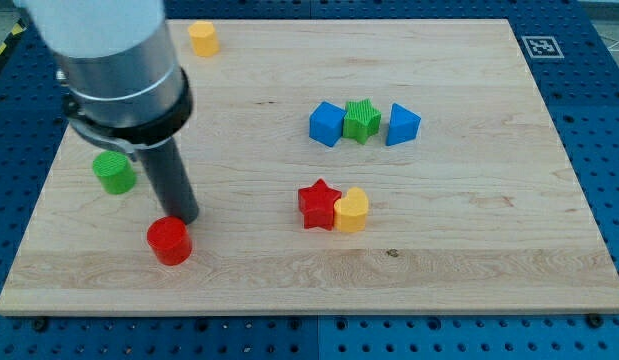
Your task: Move the red circle slightly up
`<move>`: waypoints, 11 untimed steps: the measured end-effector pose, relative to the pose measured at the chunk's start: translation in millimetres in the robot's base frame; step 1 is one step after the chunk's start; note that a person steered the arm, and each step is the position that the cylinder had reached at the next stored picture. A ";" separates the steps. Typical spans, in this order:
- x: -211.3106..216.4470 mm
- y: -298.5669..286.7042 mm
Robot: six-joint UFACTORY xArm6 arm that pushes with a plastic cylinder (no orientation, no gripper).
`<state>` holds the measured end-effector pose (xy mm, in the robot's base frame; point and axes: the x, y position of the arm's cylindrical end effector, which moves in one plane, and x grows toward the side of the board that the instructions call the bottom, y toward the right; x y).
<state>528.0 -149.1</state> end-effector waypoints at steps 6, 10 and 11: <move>60.7 27.0; 43.6 9.7; 29.8 11.0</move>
